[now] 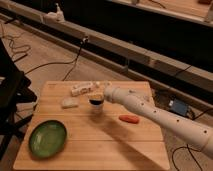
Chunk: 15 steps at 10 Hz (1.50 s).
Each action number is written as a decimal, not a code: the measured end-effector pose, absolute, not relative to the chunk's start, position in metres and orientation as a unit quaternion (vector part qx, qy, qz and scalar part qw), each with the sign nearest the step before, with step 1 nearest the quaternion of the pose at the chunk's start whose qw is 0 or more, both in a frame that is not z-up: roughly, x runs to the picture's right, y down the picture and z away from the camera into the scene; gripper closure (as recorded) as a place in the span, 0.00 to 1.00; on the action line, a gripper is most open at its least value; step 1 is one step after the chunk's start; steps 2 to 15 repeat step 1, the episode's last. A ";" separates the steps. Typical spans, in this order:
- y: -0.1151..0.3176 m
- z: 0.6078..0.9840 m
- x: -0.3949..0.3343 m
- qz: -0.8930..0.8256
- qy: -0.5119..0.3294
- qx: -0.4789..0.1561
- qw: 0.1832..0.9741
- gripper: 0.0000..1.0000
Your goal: Place the eraser in the ceramic cup
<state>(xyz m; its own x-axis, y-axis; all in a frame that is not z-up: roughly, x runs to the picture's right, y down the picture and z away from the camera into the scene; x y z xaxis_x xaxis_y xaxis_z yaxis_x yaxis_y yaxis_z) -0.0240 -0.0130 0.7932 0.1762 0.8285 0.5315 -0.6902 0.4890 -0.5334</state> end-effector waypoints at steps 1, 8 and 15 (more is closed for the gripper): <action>-0.016 0.792 -0.020 0.499 -0.403 -0.081 0.763 0.20; -0.016 0.792 -0.020 0.499 -0.403 -0.081 0.763 0.20; -0.016 0.792 -0.020 0.499 -0.403 -0.081 0.763 0.20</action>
